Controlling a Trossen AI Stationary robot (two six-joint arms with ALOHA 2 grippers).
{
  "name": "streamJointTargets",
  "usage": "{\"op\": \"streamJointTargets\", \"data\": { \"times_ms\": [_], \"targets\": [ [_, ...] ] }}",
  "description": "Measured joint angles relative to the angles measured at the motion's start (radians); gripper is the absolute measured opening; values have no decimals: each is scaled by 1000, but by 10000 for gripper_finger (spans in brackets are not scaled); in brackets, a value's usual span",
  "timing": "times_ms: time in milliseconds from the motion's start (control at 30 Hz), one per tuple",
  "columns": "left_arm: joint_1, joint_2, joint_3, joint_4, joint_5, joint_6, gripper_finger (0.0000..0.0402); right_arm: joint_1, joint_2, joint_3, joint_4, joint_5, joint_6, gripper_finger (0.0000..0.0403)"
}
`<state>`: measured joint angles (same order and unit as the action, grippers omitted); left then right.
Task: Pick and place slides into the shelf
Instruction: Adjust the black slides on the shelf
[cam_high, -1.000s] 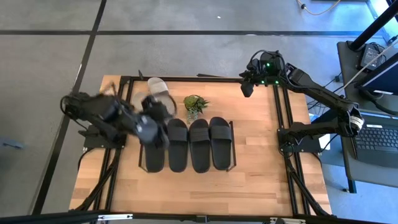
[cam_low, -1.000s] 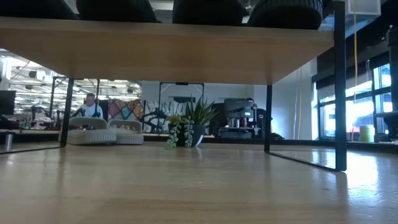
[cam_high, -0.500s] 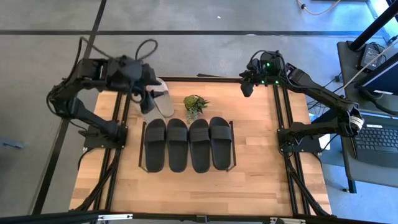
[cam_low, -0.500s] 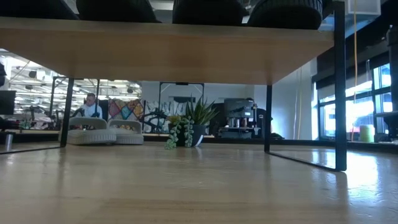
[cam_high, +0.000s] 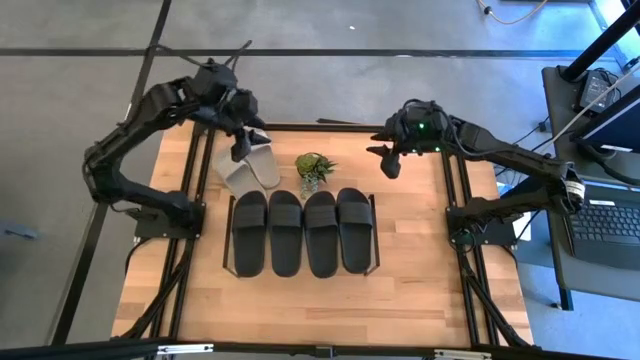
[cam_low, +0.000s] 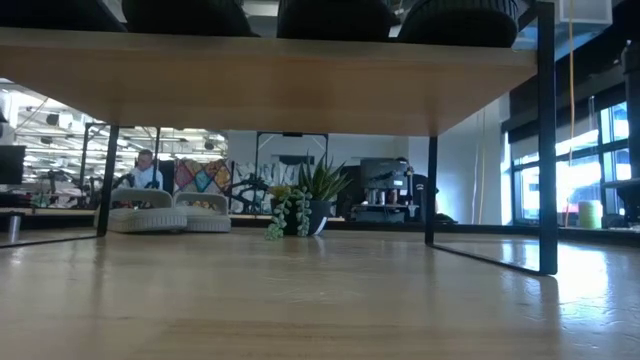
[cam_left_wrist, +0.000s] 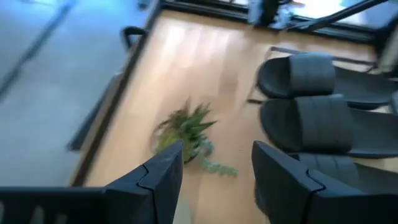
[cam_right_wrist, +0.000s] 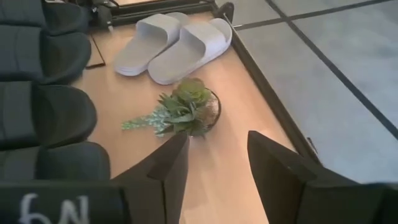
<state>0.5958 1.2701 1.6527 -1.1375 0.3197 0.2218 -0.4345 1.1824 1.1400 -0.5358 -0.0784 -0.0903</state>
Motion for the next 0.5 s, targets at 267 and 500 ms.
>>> {"op": "streamJointTargets", "data": {
  "times_ms": [267, 500],
  "targets": [
    [207, -59, -276, 124, 146, 87, 182, 51, 16, 1, 0, 5, 93, 165],
    [381, -60, -431, 258, 517, 145, 182, 114, 136, 82, -120, -10, 102, 165]
  ]
}}
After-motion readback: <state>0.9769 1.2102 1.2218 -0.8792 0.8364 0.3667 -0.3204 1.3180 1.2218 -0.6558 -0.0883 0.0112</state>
